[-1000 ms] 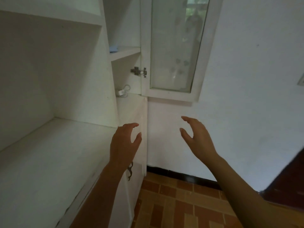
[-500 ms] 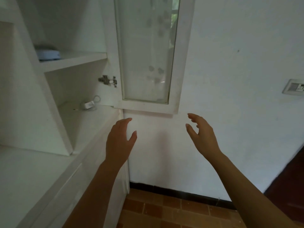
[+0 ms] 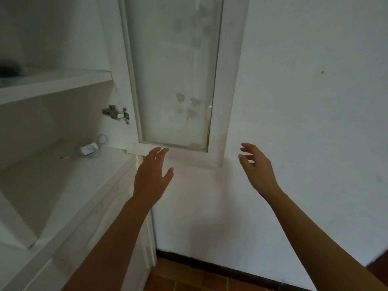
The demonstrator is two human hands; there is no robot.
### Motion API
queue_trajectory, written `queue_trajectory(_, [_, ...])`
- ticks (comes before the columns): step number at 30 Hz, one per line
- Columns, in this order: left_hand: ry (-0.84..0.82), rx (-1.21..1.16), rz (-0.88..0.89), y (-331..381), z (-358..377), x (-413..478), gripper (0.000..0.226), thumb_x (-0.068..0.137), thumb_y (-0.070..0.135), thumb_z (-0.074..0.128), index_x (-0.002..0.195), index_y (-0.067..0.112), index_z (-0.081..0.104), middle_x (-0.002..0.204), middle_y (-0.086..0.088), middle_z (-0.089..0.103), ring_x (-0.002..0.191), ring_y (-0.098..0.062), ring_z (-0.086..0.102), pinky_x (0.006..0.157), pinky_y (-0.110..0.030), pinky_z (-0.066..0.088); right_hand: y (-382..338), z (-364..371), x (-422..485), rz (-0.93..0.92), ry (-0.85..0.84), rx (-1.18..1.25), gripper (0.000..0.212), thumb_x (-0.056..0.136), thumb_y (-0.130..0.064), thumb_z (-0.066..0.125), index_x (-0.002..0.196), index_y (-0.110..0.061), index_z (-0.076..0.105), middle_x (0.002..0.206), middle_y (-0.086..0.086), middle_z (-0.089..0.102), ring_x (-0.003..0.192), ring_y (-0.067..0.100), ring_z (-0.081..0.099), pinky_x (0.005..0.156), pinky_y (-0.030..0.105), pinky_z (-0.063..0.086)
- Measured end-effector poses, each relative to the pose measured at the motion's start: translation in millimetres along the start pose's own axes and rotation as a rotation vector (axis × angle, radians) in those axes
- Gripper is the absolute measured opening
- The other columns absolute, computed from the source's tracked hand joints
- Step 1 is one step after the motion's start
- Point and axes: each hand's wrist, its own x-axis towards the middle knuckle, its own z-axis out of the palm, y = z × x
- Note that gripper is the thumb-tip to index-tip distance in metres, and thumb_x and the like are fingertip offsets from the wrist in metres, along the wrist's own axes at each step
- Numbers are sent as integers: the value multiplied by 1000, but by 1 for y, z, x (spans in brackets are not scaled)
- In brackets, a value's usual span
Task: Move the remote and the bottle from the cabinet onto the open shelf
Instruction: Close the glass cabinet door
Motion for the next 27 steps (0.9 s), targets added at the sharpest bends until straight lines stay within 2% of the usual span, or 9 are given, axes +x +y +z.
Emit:
queue_trajectory(6, [-45,35,101,-18,31,67,59,84,18,60,135,16,33,146,-12,33,132,-28,33,103,-46,37,-2,18,63,6,31,17,38,92,-20,47,130,-17,40,132,6,51,100,12,51,81,23,38])
queue_trajectory(10, [-74,76,181,-29,53,100,68,81,13,64,138,16,28,150,-13,23,137,-30,24,108,-45,31,-2,28,104,31,8,78,49,93,-19,46,139,-18,28,146,1,36,125,18,42,95,24,34])
queue_trajectory(13, [-69,94,229,-39,68,113,73,77,9,66,139,13,27,151,-16,22,138,-31,21,108,-46,29,-2,37,124,33,-9,170,50,94,-16,44,140,-23,26,146,-3,36,128,17,40,102,31,35])
queue_trajectory(15, [-54,97,228,-43,75,118,73,77,9,67,138,13,28,150,-16,23,137,-32,22,108,-45,29,-3,43,130,9,7,195,48,93,-12,43,138,-23,30,137,-7,44,120,14,46,99,28,40])
queue_trajectory(19, [-23,66,242,-48,78,121,70,76,8,68,136,12,32,148,-17,28,134,-33,30,103,-44,35,-5,48,134,5,68,208,44,91,-9,42,133,-19,37,123,-9,48,103,10,52,72,11,44])
queue_trajectory(27, [-12,51,246,-44,77,116,71,77,7,66,137,14,29,149,-17,24,135,-33,27,105,-44,33,-8,46,128,5,58,210,42,91,-9,42,131,-20,39,119,-10,48,97,8,51,70,13,42])
